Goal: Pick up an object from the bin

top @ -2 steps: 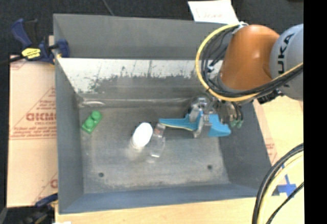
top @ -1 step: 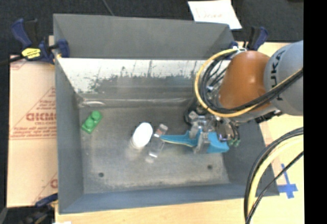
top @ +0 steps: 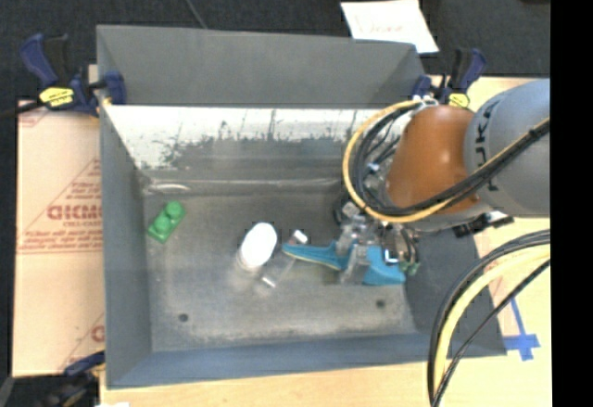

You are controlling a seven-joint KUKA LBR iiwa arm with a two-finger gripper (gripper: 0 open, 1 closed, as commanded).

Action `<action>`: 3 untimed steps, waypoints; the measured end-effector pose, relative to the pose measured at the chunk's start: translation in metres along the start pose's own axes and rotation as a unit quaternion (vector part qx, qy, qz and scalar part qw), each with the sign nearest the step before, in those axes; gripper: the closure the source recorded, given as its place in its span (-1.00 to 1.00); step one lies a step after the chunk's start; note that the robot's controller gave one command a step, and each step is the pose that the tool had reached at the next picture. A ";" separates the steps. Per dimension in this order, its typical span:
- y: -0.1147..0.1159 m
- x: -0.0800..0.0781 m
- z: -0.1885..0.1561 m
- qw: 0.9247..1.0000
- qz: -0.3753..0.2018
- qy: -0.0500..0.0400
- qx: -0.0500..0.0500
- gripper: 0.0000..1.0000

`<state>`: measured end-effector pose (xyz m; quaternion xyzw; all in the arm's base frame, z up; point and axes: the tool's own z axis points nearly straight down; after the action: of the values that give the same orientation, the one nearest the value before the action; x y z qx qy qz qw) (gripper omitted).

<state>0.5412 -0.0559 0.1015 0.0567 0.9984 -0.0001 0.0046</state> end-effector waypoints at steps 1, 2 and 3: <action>-0.021 -0.011 -0.117 0.999 -0.043 0.004 0.001 1.00; -0.021 -0.015 -0.117 0.999 -0.034 -0.007 0.001 1.00; -0.022 -0.029 -0.178 0.996 -0.086 -0.005 0.002 1.00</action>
Offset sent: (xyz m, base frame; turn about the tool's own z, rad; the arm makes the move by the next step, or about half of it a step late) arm 0.0086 -0.0203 -0.0134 0.0473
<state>0.5663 -0.0811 0.2797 -0.0291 0.9995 -0.0028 0.0091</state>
